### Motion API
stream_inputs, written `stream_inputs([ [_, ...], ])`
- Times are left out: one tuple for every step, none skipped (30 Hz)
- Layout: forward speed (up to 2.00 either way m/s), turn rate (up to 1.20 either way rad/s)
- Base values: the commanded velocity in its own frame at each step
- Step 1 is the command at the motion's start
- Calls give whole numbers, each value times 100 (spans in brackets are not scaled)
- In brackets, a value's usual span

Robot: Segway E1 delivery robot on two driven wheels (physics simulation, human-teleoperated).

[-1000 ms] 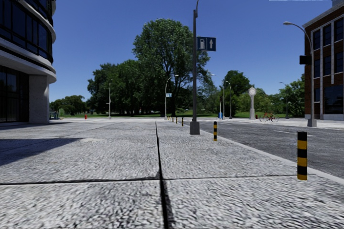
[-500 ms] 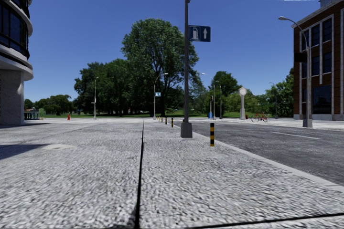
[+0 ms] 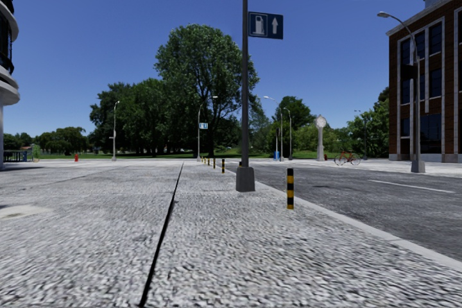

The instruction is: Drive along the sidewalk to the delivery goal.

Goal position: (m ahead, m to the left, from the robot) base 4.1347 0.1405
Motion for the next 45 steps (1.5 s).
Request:
stream_inputs([
  [200,0],
  [200,0],
  [200,0],
  [200,0],
  [200,0],
  [200,0],
  [200,0],
  [200,0],
  [200,0],
  [200,0],
  [200,0],
  [200,0],
  [200,0],
  [200,0],
  [200,0],
  [200,0],
  [200,0],
  [200,0],
  [200,0],
  [200,0],
  [200,0],
  [200,0],
  [200,0],
  [200,0],
  [200,0],
  [200,0],
  [200,0],
  [200,0],
  [200,0],
  [200,0],
  [200,0],
  [200,0],
  [200,8],
  [190,19],
  [158,22],
  [158,22],
  [136,22],
  [122,23],
  [122,23],
  [112,23],
  [107,23],
  [105,23],
  [102,23],
  [102,23],
  [100,23],
])
